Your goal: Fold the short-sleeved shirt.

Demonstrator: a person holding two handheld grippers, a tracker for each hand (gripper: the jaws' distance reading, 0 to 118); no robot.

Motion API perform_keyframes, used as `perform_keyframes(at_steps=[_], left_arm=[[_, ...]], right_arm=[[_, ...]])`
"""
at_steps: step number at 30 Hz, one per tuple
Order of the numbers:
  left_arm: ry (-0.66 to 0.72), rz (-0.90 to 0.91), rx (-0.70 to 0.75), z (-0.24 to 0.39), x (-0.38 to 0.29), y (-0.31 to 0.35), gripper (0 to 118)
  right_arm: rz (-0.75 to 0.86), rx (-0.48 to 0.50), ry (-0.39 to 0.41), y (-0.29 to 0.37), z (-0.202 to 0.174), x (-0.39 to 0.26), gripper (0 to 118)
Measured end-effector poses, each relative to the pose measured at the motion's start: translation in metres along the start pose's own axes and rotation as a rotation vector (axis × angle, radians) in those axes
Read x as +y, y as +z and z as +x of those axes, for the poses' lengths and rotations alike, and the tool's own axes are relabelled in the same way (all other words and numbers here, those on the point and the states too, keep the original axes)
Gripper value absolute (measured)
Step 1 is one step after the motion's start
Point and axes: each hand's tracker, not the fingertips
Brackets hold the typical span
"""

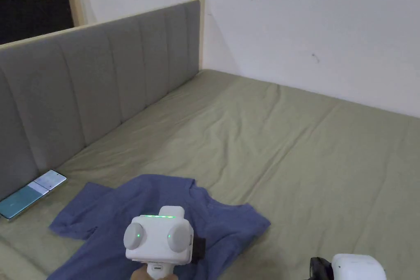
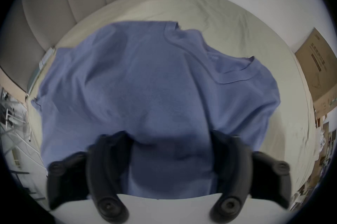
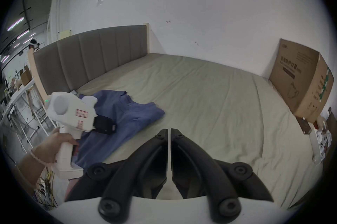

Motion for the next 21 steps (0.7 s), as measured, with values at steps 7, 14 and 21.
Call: perform_keyframes(at_steps=[7,14,21], left_arm=[[0.130,0.001,-0.025,-0.033,0.002,0.008,10],[0.065,-0.011,0.003,-0.020,0.008,0.019,9],[0.023,0.089,-0.028,-0.003,0.036,0.071,9]], right_arm=[[-0.062,-0.043,-0.089,-0.017,0.041,-0.014,4],[-0.092,-0.091,-0.179,-0.014,0.070,-0.024,4],[-0.073,-0.159,-0.222,0.003,0.096,-0.024,4]])
